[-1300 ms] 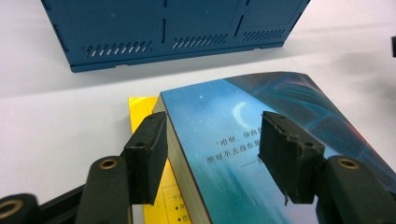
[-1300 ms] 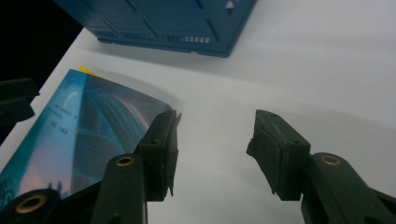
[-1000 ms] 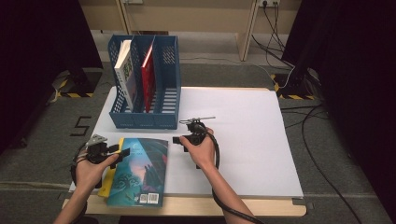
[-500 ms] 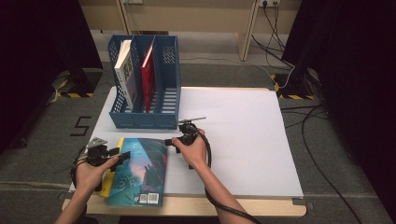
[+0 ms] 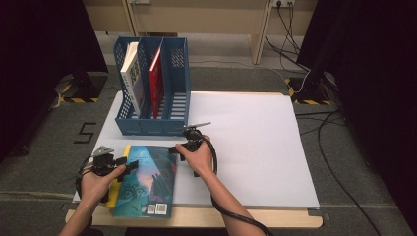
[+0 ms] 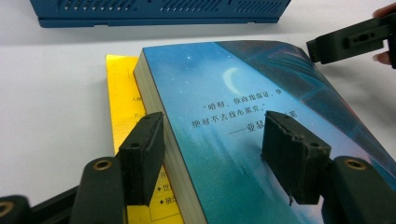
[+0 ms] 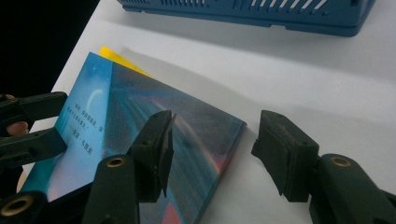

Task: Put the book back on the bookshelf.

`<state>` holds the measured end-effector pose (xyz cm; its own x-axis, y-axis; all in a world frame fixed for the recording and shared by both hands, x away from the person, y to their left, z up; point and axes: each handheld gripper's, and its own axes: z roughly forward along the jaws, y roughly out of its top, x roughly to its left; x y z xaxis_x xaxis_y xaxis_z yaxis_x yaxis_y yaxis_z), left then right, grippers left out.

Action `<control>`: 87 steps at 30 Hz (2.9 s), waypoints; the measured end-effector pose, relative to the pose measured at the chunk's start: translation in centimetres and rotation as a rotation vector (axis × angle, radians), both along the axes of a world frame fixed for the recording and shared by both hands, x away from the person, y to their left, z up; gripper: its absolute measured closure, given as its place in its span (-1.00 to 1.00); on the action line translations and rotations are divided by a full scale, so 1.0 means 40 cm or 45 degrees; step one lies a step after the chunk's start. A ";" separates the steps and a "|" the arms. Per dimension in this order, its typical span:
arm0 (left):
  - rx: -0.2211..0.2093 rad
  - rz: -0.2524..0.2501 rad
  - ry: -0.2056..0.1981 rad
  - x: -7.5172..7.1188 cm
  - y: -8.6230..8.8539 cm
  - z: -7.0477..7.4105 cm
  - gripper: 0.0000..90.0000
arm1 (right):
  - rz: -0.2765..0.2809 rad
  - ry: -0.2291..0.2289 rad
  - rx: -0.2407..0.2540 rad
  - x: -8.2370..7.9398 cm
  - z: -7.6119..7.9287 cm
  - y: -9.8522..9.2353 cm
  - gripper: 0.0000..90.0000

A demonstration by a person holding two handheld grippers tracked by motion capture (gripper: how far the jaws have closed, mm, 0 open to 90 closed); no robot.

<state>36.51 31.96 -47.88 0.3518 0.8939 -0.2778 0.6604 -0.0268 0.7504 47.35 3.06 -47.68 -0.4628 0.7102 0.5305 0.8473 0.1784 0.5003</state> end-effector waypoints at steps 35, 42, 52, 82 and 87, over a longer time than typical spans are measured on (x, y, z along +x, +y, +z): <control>0.039 -0.003 0.004 0.000 -0.007 0.002 -0.17 | 0.114 0.073 0.049 0.031 -0.019 0.020 -0.21; 0.041 0.000 0.002 -0.002 -0.008 0.001 -0.17 | 0.161 0.052 0.045 0.035 -0.020 0.017 -0.17; 0.019 0.010 0.002 -0.003 -0.005 -0.001 -0.17 | 0.118 0.098 0.082 0.041 -0.023 0.011 -0.12; -0.013 0.005 0.028 -0.007 0.002 -0.005 -0.21 | 0.040 0.111 0.085 0.039 -0.010 0.009 0.15; -0.021 0.020 0.032 -0.009 0.001 -0.006 -0.19 | 0.043 0.116 0.106 0.039 0.010 -0.004 0.29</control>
